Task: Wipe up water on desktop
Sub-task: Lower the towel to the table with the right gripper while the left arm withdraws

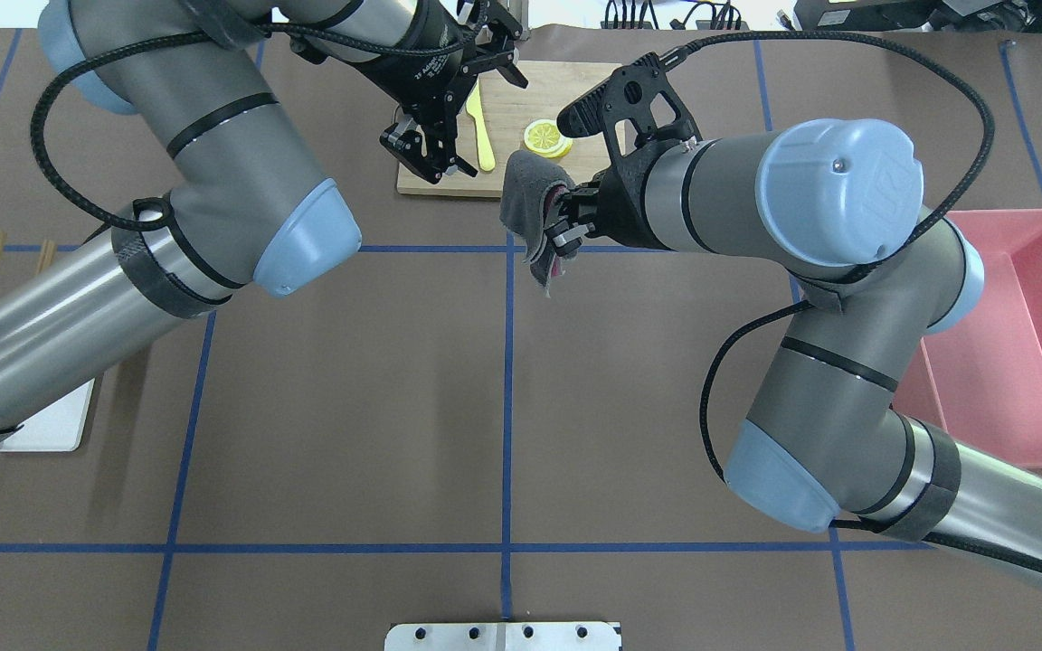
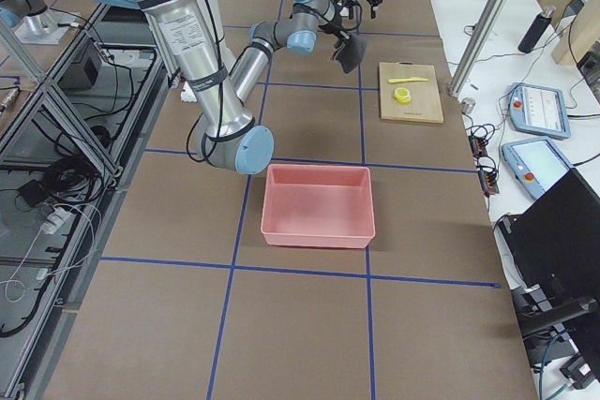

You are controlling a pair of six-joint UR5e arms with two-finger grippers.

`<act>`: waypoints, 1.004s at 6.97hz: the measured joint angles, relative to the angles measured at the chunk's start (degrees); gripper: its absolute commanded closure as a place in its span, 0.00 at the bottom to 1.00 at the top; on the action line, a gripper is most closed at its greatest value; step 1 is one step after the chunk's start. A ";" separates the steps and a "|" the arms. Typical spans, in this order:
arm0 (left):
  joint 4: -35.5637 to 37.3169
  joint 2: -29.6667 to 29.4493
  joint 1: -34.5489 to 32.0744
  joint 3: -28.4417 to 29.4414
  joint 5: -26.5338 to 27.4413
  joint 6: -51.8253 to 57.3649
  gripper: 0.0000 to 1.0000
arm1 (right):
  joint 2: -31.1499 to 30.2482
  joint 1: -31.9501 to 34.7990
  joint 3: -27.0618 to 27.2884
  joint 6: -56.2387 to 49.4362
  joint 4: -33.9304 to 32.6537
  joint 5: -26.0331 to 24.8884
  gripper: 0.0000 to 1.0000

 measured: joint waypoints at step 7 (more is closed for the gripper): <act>12.15 16.11 -10.49 -12.34 2.32 64.26 0.02 | -4.09 8.36 5.42 -4.24 -26.71 6.89 1.00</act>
